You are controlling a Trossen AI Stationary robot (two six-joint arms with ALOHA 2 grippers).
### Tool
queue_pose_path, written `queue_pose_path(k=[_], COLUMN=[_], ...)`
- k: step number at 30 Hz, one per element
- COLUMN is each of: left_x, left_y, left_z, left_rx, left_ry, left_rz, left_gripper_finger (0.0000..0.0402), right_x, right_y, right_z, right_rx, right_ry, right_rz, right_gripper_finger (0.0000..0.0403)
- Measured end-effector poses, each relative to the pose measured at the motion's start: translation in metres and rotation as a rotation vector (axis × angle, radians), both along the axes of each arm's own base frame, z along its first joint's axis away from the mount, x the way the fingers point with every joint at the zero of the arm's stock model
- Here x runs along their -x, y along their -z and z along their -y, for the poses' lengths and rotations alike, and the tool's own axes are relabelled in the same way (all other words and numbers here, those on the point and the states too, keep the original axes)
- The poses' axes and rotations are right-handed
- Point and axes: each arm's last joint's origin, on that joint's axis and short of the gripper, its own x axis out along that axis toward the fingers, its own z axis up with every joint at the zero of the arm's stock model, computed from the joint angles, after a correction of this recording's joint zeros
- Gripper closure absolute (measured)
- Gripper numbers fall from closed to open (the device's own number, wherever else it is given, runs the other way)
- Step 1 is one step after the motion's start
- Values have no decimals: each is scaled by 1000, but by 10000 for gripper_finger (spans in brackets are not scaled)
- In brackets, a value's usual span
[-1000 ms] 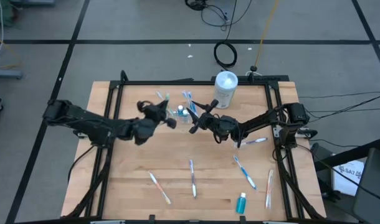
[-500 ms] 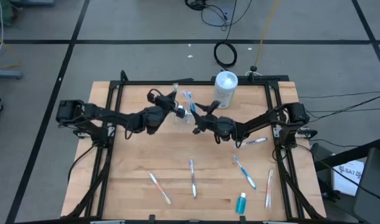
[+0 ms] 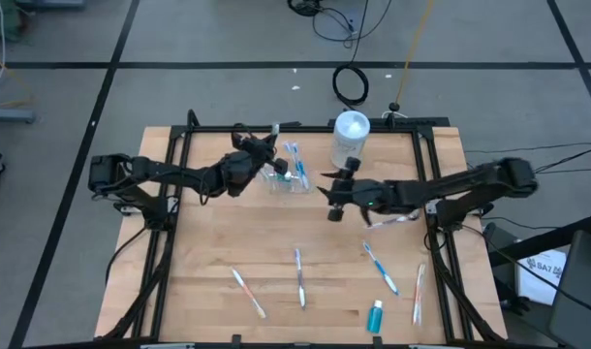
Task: Pick & Place toothbrushing station
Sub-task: Put the green toothbrush in the left compartment of the transparent organizer
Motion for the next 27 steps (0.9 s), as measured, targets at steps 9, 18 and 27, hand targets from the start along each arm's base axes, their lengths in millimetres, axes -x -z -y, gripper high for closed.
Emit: queue_pose_path(k=[9, 18, 27], left_x=[-4, -26, -29], left_y=[16, 56, 71], left_z=[1, 2, 20], left_rx=[44, 40, 18], left_ry=[-41, -56, -161], left_rz=[-45, -9, -50], left_gripper_finger=[389, 390, 391], right_x=[38, 50, 50], right_y=[-3, 7, 8], right_z=[1, 1, 0], right_rx=[-164, -51, -57], right_ry=[23, -71, -96], right_rz=[182, 355, 351], right_gripper_finger=[232, 232, 232])
